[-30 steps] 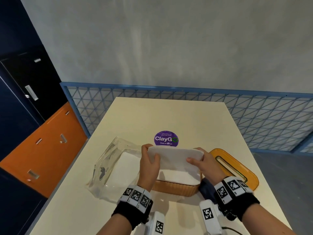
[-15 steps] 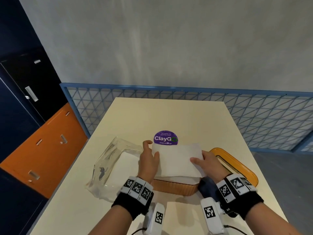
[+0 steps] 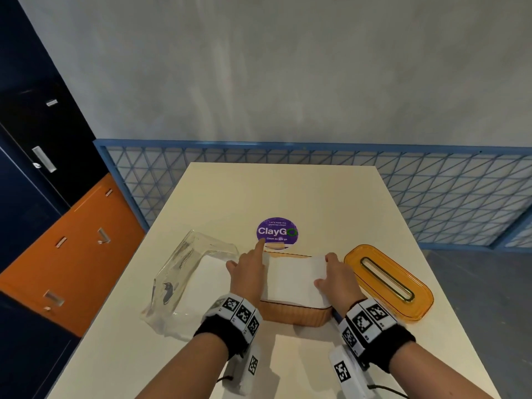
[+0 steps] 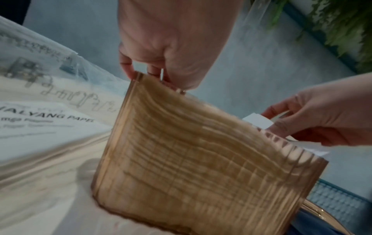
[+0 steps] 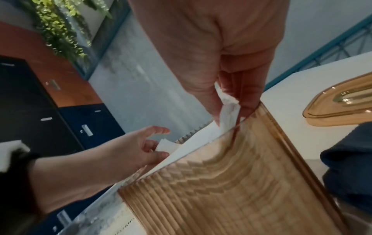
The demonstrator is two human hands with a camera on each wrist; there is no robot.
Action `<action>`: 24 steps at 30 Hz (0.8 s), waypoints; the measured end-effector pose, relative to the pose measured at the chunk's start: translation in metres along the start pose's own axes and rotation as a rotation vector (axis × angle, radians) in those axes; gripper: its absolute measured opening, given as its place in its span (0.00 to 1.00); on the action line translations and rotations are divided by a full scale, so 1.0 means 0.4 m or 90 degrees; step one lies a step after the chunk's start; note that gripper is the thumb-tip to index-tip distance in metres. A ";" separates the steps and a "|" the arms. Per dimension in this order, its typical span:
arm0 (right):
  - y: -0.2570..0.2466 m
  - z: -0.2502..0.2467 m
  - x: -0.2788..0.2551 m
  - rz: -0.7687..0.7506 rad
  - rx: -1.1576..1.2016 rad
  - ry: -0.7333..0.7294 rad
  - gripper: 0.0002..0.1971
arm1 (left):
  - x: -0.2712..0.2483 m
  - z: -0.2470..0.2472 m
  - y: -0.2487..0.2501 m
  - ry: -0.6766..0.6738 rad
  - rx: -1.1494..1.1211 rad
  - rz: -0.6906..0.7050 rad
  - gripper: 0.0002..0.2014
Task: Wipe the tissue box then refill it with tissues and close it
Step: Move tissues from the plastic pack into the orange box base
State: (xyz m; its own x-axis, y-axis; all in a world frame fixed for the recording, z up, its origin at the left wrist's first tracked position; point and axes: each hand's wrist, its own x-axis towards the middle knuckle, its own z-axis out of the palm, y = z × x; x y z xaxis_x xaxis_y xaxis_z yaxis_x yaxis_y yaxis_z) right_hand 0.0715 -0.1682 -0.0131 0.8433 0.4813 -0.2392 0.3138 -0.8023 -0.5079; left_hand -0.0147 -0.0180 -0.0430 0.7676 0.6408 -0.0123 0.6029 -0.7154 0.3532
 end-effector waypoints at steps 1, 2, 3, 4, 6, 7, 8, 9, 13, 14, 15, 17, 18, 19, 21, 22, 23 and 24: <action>-0.002 -0.003 -0.005 -0.016 -0.038 0.001 0.26 | 0.000 0.002 -0.002 0.010 0.031 0.008 0.31; -0.003 -0.008 -0.011 -0.040 -0.089 0.010 0.28 | -0.001 -0.001 -0.004 0.030 0.071 0.019 0.32; -0.004 -0.016 -0.018 -0.070 -0.155 0.029 0.31 | -0.002 -0.008 -0.004 0.053 0.103 0.038 0.32; -0.006 -0.025 -0.023 -0.108 -0.224 0.056 0.33 | -0.005 -0.022 0.000 0.066 0.119 0.068 0.32; -0.010 -0.041 -0.024 -0.196 -0.306 0.088 0.34 | -0.005 -0.051 0.007 0.009 0.146 0.172 0.31; -0.012 -0.046 -0.019 -0.242 -0.327 0.063 0.33 | -0.002 -0.064 0.012 -0.063 0.171 0.230 0.30; -0.013 -0.049 -0.011 -0.278 -0.340 0.006 0.33 | 0.001 -0.073 0.015 -0.153 0.196 0.271 0.28; -0.013 -0.048 -0.003 -0.287 -0.356 -0.073 0.33 | 0.005 -0.076 0.014 -0.234 0.213 0.289 0.28; 0.009 -0.017 0.038 -0.220 -0.401 -0.272 0.36 | 0.029 -0.066 -0.018 -0.387 0.160 0.248 0.32; 0.014 -0.010 0.049 -0.215 -0.405 -0.280 0.36 | 0.036 -0.062 -0.026 -0.414 0.099 0.215 0.33; 0.013 -0.008 0.058 -0.212 -0.415 -0.281 0.36 | 0.044 -0.058 -0.033 -0.430 0.069 0.204 0.33; 0.008 -0.011 0.068 -0.208 -0.437 -0.274 0.36 | 0.057 -0.051 -0.037 -0.432 0.120 0.227 0.35; 0.005 -0.012 0.072 -0.210 -0.446 -0.271 0.37 | 0.058 -0.047 -0.036 -0.426 0.154 0.231 0.36; 0.006 -0.012 0.074 -0.210 -0.449 -0.269 0.37 | 0.054 -0.047 -0.029 -0.417 0.188 0.237 0.37; 0.011 -0.007 0.076 -0.214 -0.443 -0.262 0.37 | 0.043 -0.050 -0.018 -0.384 0.251 0.247 0.36; 0.015 -0.006 0.073 -0.216 -0.441 -0.257 0.37 | 0.037 -0.055 -0.014 -0.366 0.265 0.247 0.35; 0.016 -0.010 0.067 -0.220 -0.443 -0.250 0.36 | 0.032 -0.063 -0.013 -0.344 0.252 0.244 0.33; 0.016 -0.016 0.059 -0.225 -0.448 -0.242 0.34 | 0.026 -0.074 -0.019 -0.316 0.209 0.238 0.30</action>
State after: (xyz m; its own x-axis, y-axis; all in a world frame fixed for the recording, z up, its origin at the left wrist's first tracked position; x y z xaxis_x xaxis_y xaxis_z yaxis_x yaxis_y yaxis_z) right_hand 0.0961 -0.1644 -0.0166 0.4820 0.7277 -0.4880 0.8318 -0.5550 -0.0061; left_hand -0.0178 0.0023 -0.0181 0.8976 0.1885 -0.3986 0.2538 -0.9601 0.1175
